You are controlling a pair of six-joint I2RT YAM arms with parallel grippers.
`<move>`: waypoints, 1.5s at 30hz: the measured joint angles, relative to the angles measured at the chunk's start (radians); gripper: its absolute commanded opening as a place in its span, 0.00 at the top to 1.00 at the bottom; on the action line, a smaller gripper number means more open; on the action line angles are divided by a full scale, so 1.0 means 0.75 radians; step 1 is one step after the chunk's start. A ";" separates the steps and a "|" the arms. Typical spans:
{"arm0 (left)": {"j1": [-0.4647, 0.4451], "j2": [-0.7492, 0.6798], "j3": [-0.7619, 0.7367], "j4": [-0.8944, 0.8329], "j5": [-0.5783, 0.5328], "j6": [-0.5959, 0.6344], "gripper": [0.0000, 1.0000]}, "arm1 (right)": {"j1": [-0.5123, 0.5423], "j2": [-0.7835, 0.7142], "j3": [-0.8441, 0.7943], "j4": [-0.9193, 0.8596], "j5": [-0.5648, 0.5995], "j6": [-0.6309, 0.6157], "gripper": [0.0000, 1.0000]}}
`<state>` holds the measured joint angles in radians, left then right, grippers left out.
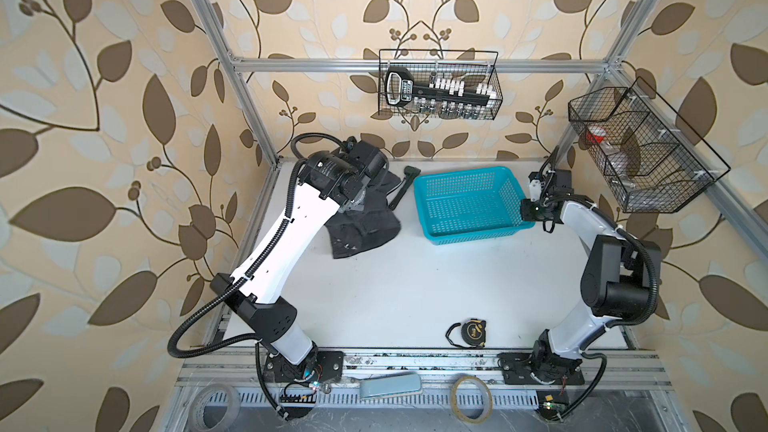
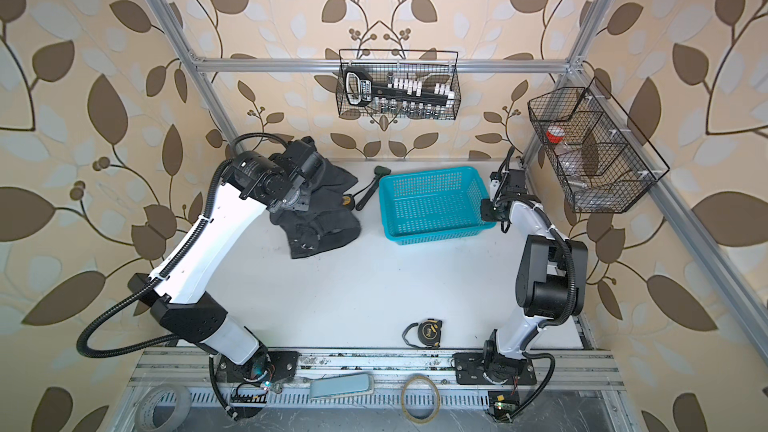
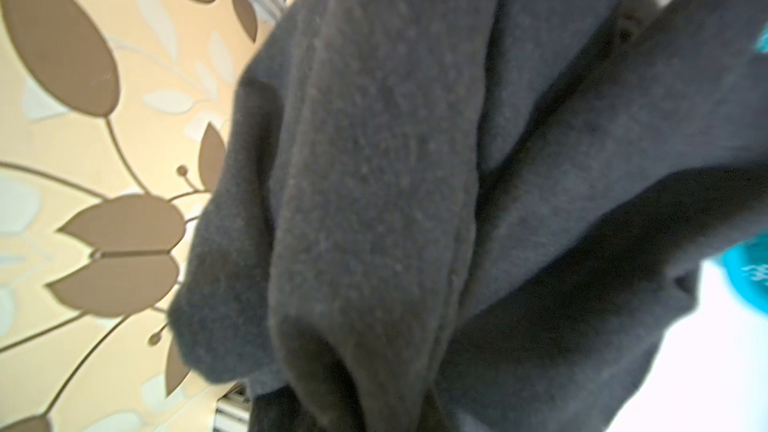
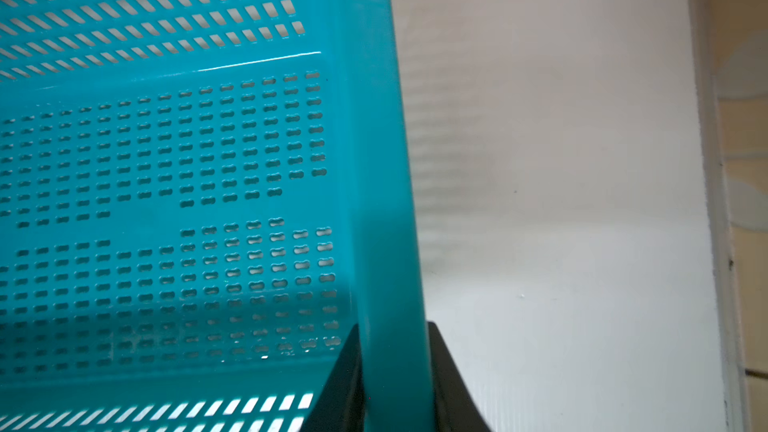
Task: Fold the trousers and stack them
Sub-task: 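Lift the trousers out with the left gripper while the right pushes the basket away, then lower the trousers onto the table with the left gripper while the right releases the basket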
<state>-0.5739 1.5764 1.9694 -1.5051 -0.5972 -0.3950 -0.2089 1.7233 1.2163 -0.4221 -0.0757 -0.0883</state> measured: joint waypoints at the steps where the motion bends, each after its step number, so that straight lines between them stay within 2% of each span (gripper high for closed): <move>1: 0.005 -0.014 -0.031 -0.001 -0.002 0.001 1.00 | -0.011 0.007 0.000 0.007 0.003 0.018 0.78; 5: 0.019 -0.048 -0.159 0.048 0.063 0.020 1.00 | -0.034 0.048 0.010 0.037 0.012 0.083 0.78; 12: 0.015 -0.105 -0.513 0.366 0.403 0.082 1.00 | -0.018 0.193 0.170 0.082 0.047 0.224 0.76; 19: -0.110 -0.103 -0.804 0.697 0.641 0.109 1.00 | 0.043 0.382 0.389 0.108 0.077 0.268 0.73; 27: -0.279 0.026 -0.833 0.956 0.785 0.104 1.00 | 0.069 0.502 0.554 0.091 0.066 0.267 0.72; 35: -0.396 0.244 -0.749 1.069 0.858 0.102 1.00 | 0.031 0.544 0.623 0.069 0.015 0.259 0.60; 39: -0.408 0.327 -0.668 1.095 0.886 0.100 0.99 | 0.012 0.527 0.613 0.070 -0.031 0.254 0.48; 41: -0.412 0.349 -0.635 1.099 0.893 0.100 0.92 | 0.008 0.500 0.602 0.070 -0.048 0.251 0.44; 45: -0.412 0.358 -0.585 1.089 0.900 0.100 0.52 | 0.010 0.370 0.525 0.082 -0.079 0.251 0.38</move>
<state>-0.8829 1.8450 1.5307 -0.6884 0.0776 -0.3202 -0.2016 2.0006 1.6100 -0.3603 -0.1352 0.1001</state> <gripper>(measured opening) 0.321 0.599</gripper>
